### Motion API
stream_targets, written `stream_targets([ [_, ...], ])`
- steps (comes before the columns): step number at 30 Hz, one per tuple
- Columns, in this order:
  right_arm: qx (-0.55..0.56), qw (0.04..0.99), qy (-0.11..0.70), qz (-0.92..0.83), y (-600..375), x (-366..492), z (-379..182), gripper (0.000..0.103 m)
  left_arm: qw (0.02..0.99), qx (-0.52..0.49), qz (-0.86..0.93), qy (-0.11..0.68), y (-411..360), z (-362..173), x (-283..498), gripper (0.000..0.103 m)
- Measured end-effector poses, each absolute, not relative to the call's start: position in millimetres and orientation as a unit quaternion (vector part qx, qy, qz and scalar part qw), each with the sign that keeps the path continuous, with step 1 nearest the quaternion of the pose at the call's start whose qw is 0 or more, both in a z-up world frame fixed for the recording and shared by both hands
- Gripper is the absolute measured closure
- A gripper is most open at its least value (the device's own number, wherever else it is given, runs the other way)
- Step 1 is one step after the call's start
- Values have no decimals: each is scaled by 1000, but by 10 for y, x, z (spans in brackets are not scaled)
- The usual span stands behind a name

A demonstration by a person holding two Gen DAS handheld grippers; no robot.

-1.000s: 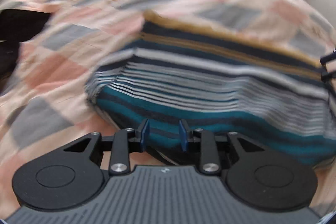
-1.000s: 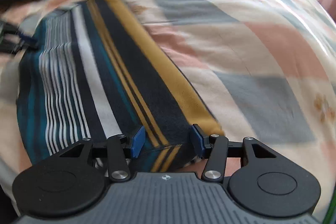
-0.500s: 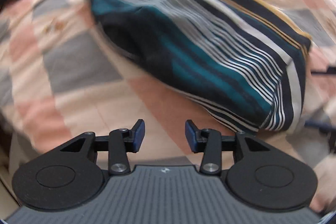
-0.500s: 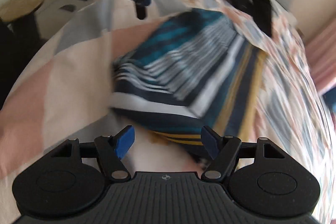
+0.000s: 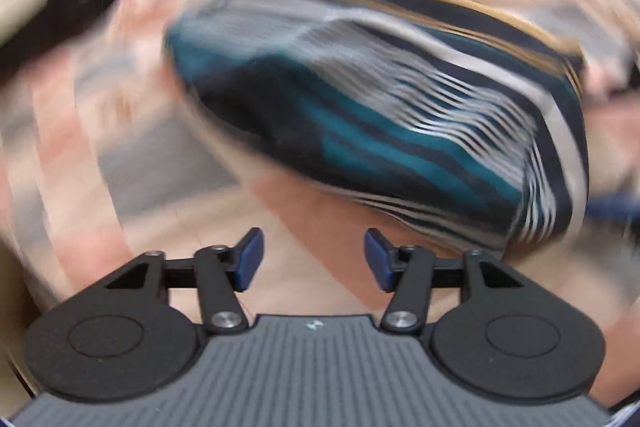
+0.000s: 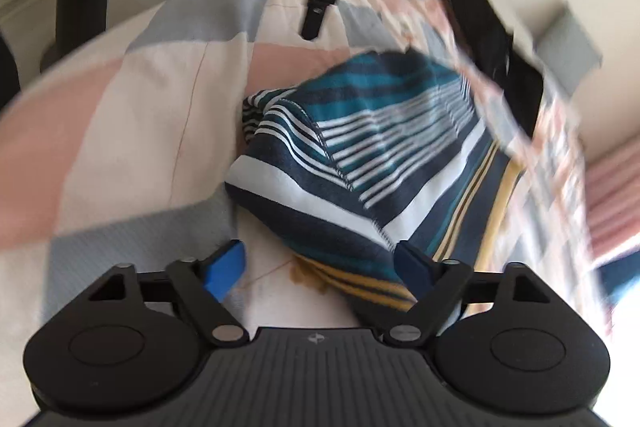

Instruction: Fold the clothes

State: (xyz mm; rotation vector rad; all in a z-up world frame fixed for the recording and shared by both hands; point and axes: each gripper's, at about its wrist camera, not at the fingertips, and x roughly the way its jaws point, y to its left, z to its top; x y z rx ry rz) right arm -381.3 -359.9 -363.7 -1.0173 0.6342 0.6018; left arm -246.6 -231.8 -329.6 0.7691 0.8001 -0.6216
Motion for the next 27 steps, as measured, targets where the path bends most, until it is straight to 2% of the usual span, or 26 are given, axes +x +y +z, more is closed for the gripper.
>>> stream_targets([
  [5, -581, 742, 191, 276, -3472, -3932, -4019, 18, 737, 538, -355, 205, -2295, -3736, -3061, 37],
  [9, -583, 751, 164, 263, -3322, -3643, -4108, 26, 677, 619, -386, 101, -2233, -3992, -3248, 37],
  [14, -556, 758, 187, 285, -3254, -3373, -4036, 37, 602, 682, -415, -21, -2223, -4218, -3337, 35],
  [16, -539, 764, 198, 294, -3290, -3377, -3980, 49, 571, 696, -430, -61, -2208, -4332, -3353, 35],
  [21, -509, 780, 209, 297, -3323, -3343, -3871, 50, 560, 693, -443, -100, -2238, -4433, -3300, 36],
  [23, -503, 784, 211, 296, -3317, -3331, -3868, 49, 564, 686, -451, -94, -2261, -4433, -3264, 46],
  [24, -500, 786, 212, 296, -3314, -3325, -3868, 46, 567, 680, -457, -86, -2270, -4426, -3246, 59],
  [25, -497, 788, 213, 295, -3311, -3319, -3867, 45, 570, 675, -461, -81, -2268, -4423, -3238, 66],
  [27, -493, 790, 215, 293, -3344, -3352, -3829, 36, 576, 669, -462, -82, -2237, -4424, -3235, 69],
])
